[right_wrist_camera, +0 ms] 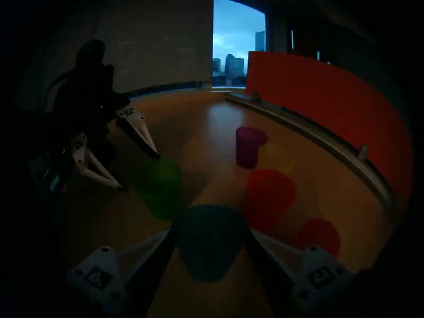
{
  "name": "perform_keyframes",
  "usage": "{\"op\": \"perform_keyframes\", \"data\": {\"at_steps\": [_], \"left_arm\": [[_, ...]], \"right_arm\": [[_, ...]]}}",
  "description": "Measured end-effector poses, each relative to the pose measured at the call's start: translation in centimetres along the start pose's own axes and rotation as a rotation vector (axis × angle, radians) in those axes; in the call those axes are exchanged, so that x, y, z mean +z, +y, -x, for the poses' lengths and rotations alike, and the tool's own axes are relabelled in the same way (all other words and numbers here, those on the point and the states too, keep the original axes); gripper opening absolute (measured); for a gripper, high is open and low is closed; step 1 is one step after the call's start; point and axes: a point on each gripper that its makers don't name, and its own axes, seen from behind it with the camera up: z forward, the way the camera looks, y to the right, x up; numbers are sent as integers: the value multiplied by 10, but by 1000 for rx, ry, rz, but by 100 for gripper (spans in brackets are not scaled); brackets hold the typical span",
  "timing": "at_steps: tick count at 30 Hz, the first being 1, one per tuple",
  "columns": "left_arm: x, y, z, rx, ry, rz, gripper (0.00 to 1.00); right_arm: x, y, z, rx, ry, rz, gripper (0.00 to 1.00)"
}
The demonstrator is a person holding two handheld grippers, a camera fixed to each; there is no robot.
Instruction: Pour water
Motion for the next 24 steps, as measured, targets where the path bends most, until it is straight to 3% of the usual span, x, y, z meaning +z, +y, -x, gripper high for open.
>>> {"op": "perform_keyframes", "data": {"at_steps": [24], "left_arm": [[-4, 1, 1, -9, 1, -6, 95]], "right_arm": [[-7, -1, 9, 2, -1, -3, 96]]}}
